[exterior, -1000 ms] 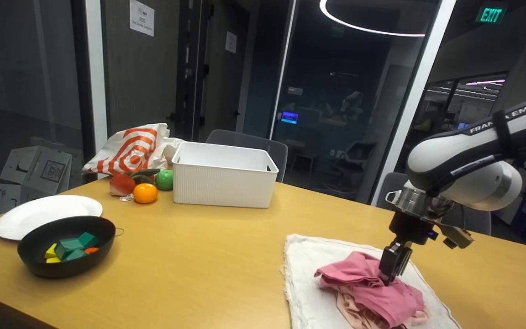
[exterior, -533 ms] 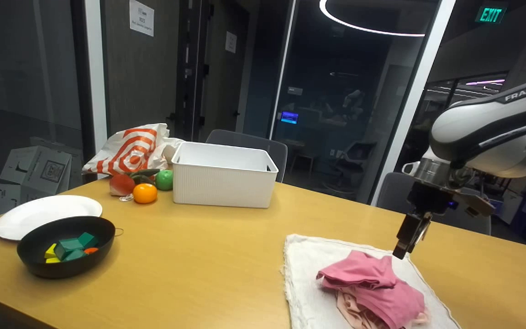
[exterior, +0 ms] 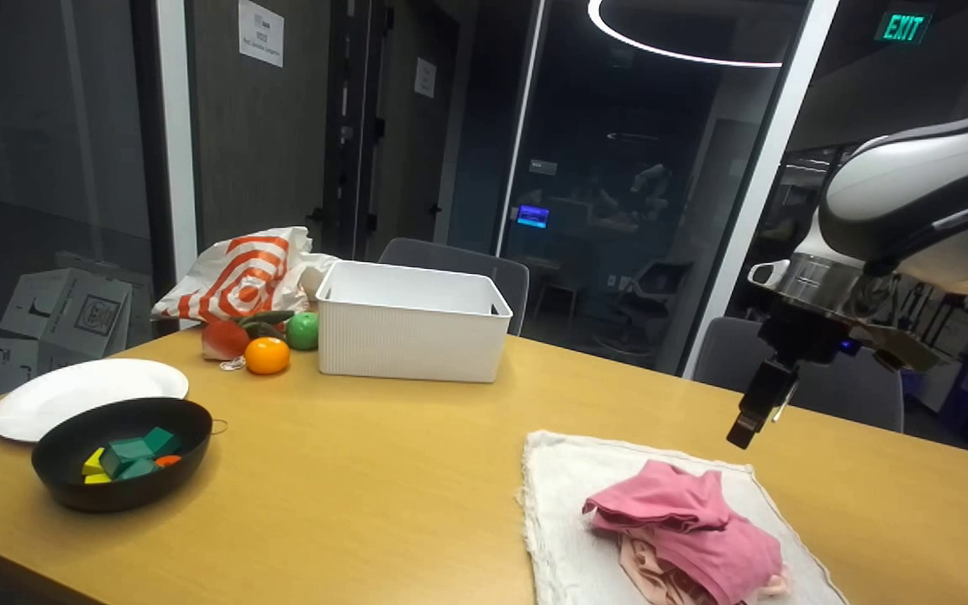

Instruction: Put the two t-shirts on the white towel then fold the towel into a triangle once.

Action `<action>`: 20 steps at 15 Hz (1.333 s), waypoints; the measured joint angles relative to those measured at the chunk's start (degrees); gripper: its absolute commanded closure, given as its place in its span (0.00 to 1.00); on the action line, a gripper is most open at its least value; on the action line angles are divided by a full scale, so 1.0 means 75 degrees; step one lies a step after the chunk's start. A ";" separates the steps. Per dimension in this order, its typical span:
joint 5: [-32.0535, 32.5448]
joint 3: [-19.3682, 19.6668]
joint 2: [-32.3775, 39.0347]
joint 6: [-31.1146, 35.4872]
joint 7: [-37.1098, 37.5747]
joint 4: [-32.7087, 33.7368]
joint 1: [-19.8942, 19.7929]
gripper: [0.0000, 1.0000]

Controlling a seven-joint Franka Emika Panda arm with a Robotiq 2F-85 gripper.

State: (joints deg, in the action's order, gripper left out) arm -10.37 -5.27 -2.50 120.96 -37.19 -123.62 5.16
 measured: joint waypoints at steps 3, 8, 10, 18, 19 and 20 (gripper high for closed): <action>0.0003 0.0001 0.0032 0.0008 -0.0011 -0.0018 0.0012 0.00; 0.0675 -0.0356 0.0024 0.0670 0.0029 -0.0028 0.0403 0.00; 0.0944 -0.0518 0.0061 0.1008 0.0088 -0.0021 0.0580 0.00; 0.0972 -0.0785 0.1641 0.1733 -0.0009 0.0857 0.0775 0.00; 0.0958 -0.0808 0.1913 0.1742 -0.0024 0.1120 0.0772 0.00; 0.0954 -0.0839 0.2198 0.1741 -0.0039 0.1419 0.0768 0.00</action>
State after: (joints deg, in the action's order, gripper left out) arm -3.22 -11.56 13.99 134.02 -37.48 -112.98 10.92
